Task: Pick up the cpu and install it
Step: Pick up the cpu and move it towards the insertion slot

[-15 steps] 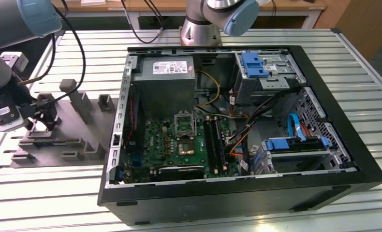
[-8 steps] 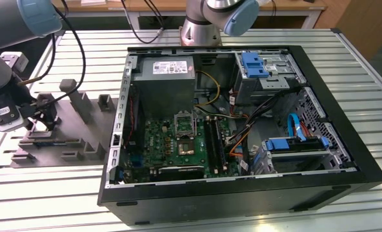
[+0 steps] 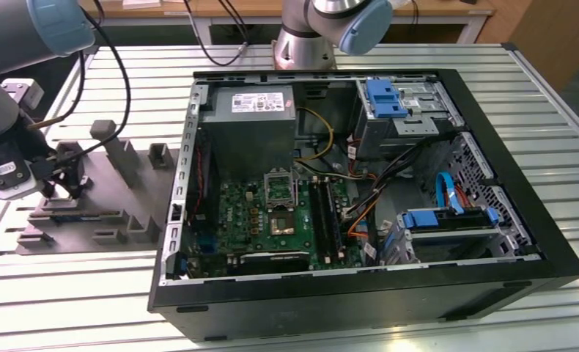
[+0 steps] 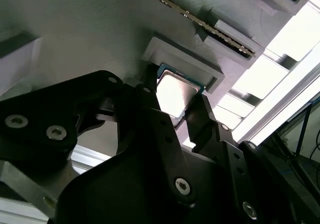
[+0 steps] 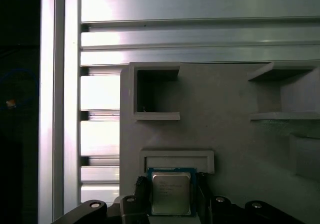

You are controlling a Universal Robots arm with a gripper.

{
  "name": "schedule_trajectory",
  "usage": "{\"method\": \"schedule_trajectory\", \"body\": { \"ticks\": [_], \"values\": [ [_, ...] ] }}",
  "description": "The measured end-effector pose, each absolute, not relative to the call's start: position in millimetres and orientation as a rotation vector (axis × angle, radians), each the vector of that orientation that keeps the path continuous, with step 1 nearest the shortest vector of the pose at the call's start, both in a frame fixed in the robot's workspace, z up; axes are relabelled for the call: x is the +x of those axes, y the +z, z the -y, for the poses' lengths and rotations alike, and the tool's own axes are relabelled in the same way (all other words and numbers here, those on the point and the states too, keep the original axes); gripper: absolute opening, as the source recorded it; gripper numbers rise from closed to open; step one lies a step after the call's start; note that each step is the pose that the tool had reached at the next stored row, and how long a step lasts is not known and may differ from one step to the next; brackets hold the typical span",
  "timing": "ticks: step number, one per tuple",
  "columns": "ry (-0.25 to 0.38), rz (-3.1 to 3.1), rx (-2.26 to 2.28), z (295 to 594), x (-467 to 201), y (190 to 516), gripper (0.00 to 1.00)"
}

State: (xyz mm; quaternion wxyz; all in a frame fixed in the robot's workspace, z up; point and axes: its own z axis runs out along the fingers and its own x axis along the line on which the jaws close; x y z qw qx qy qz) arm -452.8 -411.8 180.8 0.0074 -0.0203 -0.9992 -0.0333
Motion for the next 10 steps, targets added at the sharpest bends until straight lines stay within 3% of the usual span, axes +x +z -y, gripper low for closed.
{"method": "schedule_trajectory", "body": {
  "ticks": [10],
  "values": [
    [-0.104, 3.124, -0.063, 411.8, -452.6, 180.8, 0.48]
  ]
}}
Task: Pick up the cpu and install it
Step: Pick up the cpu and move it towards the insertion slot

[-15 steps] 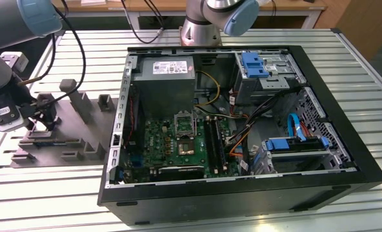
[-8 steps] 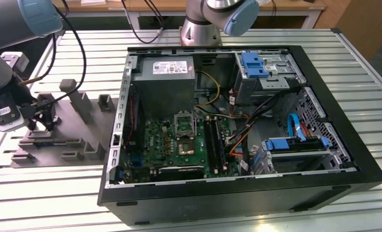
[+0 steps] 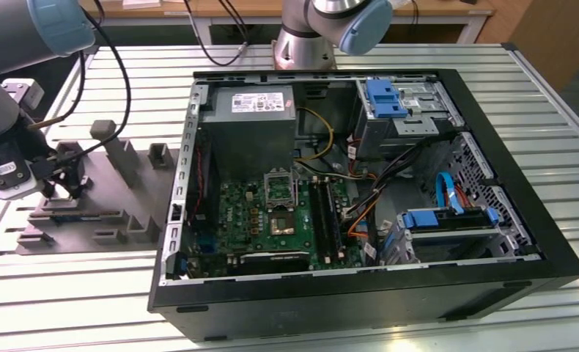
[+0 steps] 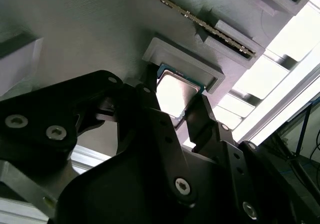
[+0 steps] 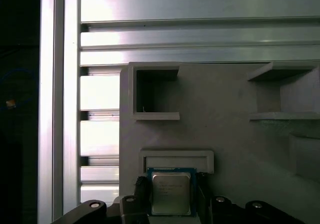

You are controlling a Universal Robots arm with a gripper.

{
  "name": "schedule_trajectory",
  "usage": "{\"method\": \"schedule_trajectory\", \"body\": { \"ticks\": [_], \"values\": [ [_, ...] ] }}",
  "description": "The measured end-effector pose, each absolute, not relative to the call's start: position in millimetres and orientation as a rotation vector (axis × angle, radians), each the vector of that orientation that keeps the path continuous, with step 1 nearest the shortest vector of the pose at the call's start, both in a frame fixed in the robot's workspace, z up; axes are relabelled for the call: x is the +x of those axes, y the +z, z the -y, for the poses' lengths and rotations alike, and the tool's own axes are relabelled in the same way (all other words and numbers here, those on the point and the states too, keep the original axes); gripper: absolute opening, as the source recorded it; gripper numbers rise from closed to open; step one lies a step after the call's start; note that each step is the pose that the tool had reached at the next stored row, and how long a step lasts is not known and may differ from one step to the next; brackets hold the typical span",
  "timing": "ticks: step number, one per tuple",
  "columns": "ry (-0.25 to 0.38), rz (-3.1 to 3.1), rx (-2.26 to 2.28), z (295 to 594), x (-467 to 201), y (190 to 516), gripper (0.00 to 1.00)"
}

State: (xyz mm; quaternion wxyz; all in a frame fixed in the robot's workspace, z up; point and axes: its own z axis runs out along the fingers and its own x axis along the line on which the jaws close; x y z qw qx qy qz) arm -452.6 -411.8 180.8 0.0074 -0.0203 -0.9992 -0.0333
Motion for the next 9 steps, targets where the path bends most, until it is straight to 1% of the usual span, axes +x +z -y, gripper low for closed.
{"method": "schedule_trajectory", "body": {
  "ticks": [1, 2, 9],
  "values": [
    [-0.104, 3.124, -0.063, 411.8, -452.6, 180.8, 0.48],
    [-0.104, 3.124, -0.063, 411.8, -452.6, 180.8, 0.55],
    [-0.104, 3.124, -0.063, 411.8, -452.5, 181.4, 0.55]
  ]
}}
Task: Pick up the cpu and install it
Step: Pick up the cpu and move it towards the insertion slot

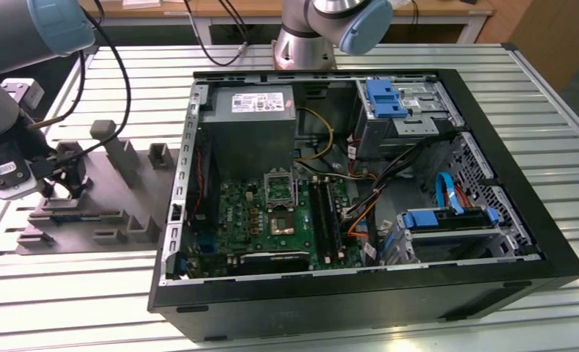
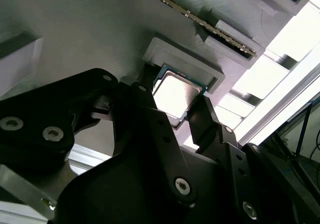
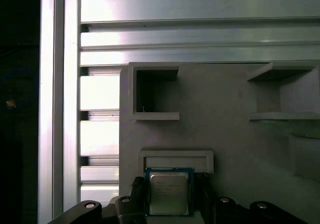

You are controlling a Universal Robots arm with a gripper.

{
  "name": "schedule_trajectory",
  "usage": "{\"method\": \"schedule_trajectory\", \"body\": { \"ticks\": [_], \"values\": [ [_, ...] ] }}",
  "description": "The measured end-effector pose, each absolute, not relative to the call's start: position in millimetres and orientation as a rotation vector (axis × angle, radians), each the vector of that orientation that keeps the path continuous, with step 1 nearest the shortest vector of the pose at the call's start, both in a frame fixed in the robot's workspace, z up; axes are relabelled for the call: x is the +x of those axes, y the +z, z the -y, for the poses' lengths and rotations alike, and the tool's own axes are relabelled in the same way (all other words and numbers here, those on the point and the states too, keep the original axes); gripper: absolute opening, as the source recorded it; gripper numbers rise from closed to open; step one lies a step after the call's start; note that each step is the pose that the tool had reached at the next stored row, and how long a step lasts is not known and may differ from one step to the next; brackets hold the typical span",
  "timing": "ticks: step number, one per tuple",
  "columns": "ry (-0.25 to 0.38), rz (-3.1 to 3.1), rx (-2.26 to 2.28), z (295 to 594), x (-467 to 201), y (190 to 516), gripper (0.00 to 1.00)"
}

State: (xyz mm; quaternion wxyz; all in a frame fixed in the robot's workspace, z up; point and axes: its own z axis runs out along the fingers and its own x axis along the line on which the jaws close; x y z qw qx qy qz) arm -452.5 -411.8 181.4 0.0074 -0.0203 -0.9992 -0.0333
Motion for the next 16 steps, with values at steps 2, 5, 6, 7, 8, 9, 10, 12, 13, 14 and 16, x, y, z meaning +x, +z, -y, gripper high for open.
{"method": "schedule_trajectory", "body": {
  "ticks": [2, 5, 6, 7, 8, 9, 10, 12, 13, 14, 16],
  "values": [
    [-0.104, 3.124, -0.063, 411.8, -452.6, 181.9, 0.55],
    [-0.104, 3.124, -0.063, 411.8, -452.8, 182.3, 0.55],
    [-0.104, 3.124, -0.063, 411.9, -453.1, 182.4, 0.55],
    [-0.104, 3.124, -0.063, 411.8, -453.3, 182.4, 0.55],
    [-0.104, 3.124, -0.063, 411.8, -453.6, 182.4, 0.55],
    [-0.104, 3.124, -0.063, 411.8, -453.8, 182.4, 0.55],
    [-0.104, 3.124, -0.063, 411.8, -454.0, 182.4, 0.55],
    [-0.104, 3.124, -0.063, 411.8, -454.3, 182.6, 0.55],
    [-0.104, 3.124, -0.063, 411.8, -454.3, 182.6, 0.55],
    [-0.104, 3.124, -0.063, 411.8, -454.4, 182.7, 0.55],
    [-0.104, 3.125, -0.063, 411.8, -454.4, 183.0, 0.55]
  ]
}}
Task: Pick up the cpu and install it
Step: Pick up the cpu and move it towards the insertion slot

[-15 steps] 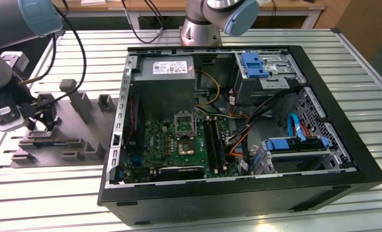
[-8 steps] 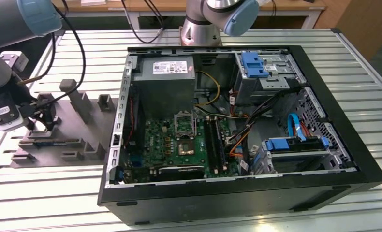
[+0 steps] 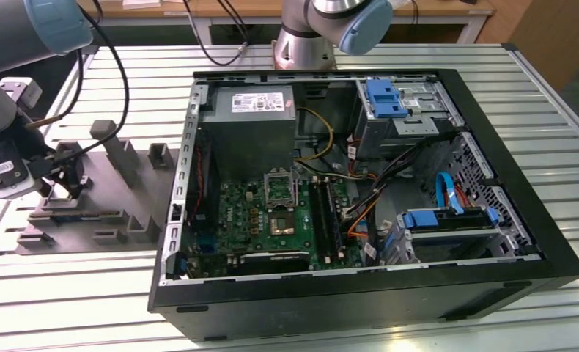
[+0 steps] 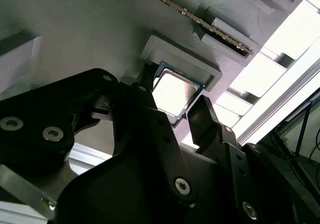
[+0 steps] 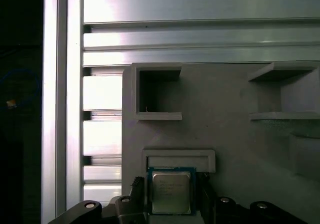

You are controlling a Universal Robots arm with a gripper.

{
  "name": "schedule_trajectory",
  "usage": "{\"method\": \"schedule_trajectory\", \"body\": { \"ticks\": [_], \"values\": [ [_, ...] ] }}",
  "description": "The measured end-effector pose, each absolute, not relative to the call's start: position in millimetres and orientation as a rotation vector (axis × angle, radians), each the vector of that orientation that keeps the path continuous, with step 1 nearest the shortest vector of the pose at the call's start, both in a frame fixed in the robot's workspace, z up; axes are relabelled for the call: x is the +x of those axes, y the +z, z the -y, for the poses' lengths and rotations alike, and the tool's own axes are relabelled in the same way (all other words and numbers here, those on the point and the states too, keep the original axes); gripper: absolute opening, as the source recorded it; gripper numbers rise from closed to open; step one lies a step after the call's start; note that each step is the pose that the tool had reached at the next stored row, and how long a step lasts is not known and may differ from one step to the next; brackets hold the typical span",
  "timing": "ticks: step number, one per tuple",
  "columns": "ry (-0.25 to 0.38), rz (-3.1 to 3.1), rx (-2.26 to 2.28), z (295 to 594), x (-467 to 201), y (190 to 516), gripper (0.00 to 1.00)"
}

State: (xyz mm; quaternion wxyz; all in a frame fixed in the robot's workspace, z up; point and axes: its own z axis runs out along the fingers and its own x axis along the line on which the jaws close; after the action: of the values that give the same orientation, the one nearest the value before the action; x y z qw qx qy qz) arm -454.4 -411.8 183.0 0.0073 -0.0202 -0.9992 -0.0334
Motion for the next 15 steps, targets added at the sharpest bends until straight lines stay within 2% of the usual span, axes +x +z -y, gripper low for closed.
{"method": "schedule_trajectory", "body": {
  "ticks": [12, 13, 14, 15],
  "values": [
    [-0.104, 3.124, -0.063, 411.8, -454.5, 184.0, 0.55],
    [-0.104, 3.124, -0.063, 411.8, -454.5, 184.0, 0.53],
    [-0.104, 3.124, -0.063, 411.8, -454.5, 184.1, 0.47],
    [-0.104, 3.124, -0.063, 411.8, -454.5, 184.1, 0.47]
  ]
}}
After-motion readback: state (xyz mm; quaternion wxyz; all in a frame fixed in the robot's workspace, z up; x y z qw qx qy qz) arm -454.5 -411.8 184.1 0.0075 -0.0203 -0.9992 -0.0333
